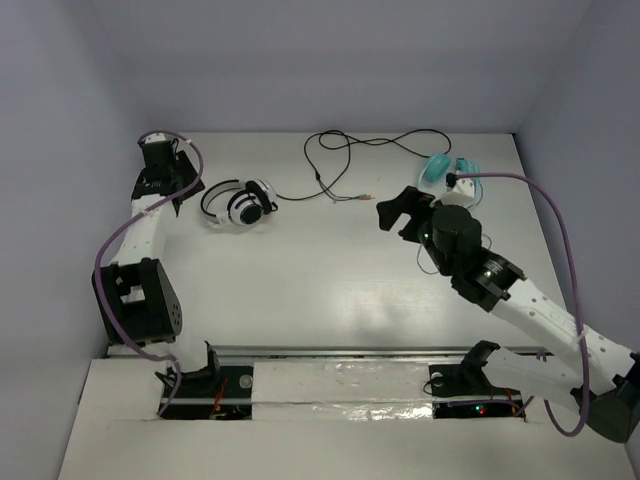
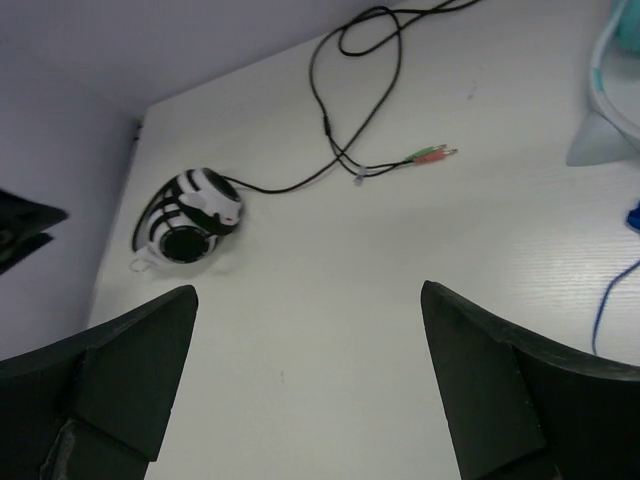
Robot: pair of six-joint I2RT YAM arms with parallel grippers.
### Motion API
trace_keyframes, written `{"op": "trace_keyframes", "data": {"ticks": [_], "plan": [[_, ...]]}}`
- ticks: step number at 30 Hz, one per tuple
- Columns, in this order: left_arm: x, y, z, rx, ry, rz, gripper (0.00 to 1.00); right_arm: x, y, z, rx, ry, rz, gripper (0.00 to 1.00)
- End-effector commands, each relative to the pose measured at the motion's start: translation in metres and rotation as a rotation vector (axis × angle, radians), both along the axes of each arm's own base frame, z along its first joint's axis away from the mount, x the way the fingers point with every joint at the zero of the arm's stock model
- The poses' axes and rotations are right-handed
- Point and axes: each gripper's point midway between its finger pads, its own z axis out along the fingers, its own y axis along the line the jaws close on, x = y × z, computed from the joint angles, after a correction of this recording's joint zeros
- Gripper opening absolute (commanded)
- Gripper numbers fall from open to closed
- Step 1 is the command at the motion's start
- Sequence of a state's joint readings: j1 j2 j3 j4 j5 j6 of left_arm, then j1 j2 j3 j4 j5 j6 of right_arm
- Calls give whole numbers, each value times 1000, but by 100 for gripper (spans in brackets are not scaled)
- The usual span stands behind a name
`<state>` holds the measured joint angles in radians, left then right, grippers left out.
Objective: Wrap the headphones
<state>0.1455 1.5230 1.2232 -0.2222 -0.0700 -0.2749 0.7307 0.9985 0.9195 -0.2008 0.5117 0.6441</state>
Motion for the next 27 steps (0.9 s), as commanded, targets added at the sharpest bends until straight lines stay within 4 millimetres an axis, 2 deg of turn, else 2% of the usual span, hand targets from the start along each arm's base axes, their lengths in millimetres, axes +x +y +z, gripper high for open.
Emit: {"op": "trace_keyframes", "data": {"ticks": [1,3,5,6,8,10,13,14,19,23,27], "plan": [[20,-5,-10,3,21,-77,52,-11,11,41,105,-139,106,100],[31,-4,-26,-2,66,-90,53,-16,18,42,108,-165,158,100],[40,-8,-45,-18,104,-124,56,-16,15,38,98,-164,147,100],[43,-8,-51,-16,114,-131,57,-15,14,44,112,-188,139,100],[54,-9,-68,-20,146,-158,58,-16,13,43,109,-191,143,100],[62,-15,-77,-38,157,-211,58,-17,16,43,112,-194,161,100],[77,-14,-93,-38,175,-229,58,-18,20,44,118,-197,179,100],[79,-14,-106,-44,202,-230,58,-18,21,46,120,-209,185,100],[87,-15,-125,-54,213,-246,58,-23,21,65,168,-280,205,100],[88,-14,-143,-49,233,-246,57,-19,29,64,153,-276,226,100],[93,-14,-152,-53,221,-252,53,-19,34,64,153,-280,249,100]]}}
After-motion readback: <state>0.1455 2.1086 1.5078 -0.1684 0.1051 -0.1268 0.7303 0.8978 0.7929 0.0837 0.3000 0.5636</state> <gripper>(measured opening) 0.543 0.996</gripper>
